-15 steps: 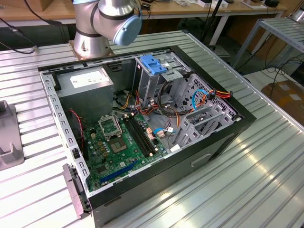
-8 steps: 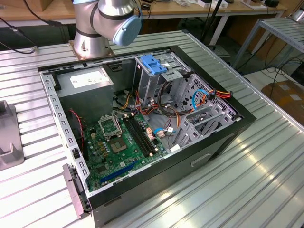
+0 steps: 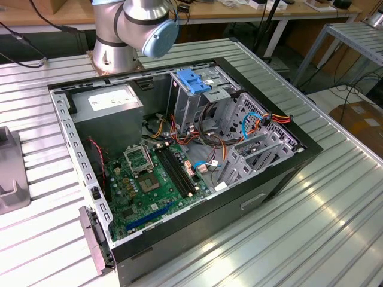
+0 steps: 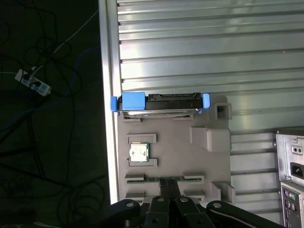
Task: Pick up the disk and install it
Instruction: 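Pick up the disk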
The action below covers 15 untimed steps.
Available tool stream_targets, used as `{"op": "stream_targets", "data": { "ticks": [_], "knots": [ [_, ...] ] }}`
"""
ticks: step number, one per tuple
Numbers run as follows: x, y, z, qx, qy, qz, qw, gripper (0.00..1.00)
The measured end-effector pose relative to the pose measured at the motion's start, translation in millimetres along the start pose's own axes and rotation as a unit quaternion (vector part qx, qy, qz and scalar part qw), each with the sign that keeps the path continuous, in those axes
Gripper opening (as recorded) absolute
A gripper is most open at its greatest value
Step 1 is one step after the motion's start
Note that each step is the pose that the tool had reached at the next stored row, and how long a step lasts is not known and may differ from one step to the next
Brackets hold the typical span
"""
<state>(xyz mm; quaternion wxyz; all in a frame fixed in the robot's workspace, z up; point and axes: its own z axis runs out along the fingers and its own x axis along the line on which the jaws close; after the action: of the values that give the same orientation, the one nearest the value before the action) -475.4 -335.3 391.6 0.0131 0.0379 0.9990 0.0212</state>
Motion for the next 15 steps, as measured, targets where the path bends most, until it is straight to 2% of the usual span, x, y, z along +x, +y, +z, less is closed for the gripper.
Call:
{"op": "stream_targets", "data": {
  "ticks": [5,11,15],
  "knots": [
    [0.0,0.1,0.0,-0.0002,0.0002,-0.007,1.0000,0.10],
    [0.0,0.0,0.0,-0.0008,0.0014,-0.033,0.9995,0.10],
    [0.0,0.0,0.0,-0.0016,0.0028,-0.064,0.9979,0.10]
  ]
}}
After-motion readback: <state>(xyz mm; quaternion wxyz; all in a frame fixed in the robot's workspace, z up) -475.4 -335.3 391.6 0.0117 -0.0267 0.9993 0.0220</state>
